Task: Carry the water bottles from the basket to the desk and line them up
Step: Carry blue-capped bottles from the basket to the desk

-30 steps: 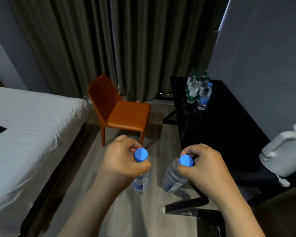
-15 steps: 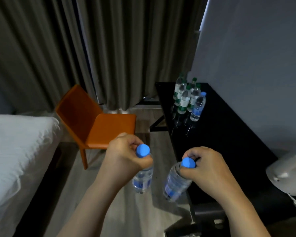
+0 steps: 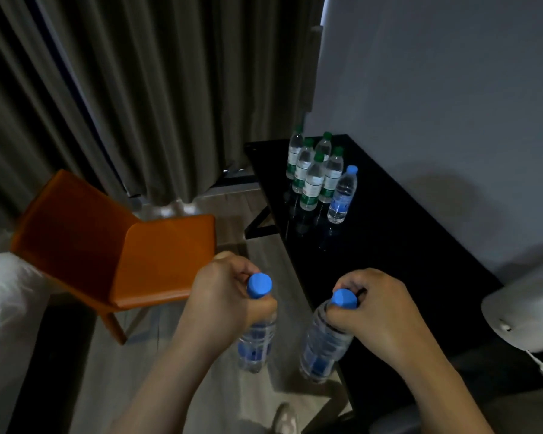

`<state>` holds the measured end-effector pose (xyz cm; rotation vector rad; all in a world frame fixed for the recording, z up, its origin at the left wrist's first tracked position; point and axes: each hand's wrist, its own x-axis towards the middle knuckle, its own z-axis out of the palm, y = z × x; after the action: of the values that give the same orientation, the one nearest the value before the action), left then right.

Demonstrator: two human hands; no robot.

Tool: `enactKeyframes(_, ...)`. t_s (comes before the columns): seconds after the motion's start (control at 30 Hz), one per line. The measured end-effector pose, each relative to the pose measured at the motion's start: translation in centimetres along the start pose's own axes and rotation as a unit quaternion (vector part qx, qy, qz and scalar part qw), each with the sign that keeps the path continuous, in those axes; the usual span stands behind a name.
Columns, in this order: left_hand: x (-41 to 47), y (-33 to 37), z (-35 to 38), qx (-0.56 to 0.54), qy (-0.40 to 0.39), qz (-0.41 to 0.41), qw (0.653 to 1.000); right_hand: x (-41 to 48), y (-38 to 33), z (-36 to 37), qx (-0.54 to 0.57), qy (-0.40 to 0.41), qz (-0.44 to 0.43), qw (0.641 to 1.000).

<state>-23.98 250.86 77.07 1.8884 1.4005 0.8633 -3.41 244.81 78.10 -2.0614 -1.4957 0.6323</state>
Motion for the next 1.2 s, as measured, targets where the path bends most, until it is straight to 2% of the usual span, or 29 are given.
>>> enactKeyframes(0.13,4.4,0.0,2.1,-0.016,-0.021,0.001,1.0,4.4,1.5,-0.2,-0.003,0.002,0.009,1.0)
enactKeyframes(0.4,15.4,1.4,6.7,0.037,-0.03,0.038,0.998,14.4,4.0,-2.4,0.019,0.016,0.0,1.0)
enactKeyframes(0.57,20.4,1.5,8.9,0.031,-0.039,0.05,0.998,19.3,5.5,-3.5,0.033,0.031,0.013,0.999)
enactKeyframes(0.73,24.2,0.7,11.0,0.027,-0.064,0.046,0.996,22.5,6.5,-3.7,0.029,0.016,0.044,0.998)
enactKeyframes(0.87,27.7,-0.4,12.6,-0.008,-0.128,0.053,0.99,24.3,7.2,-3.6,0.031,0.021,0.086,0.996)
enactKeyframes(0.93,29.4,-0.7,13.1,0.015,-0.154,0.065,0.986,24.9,7.2,-3.4,0.021,0.024,0.104,0.994)
enactKeyframes(1.2,34.9,-2.2,16.1,0.014,-0.18,0.072,0.981,27.5,6.8,-3.1,0.009,0.044,0.153,0.987)
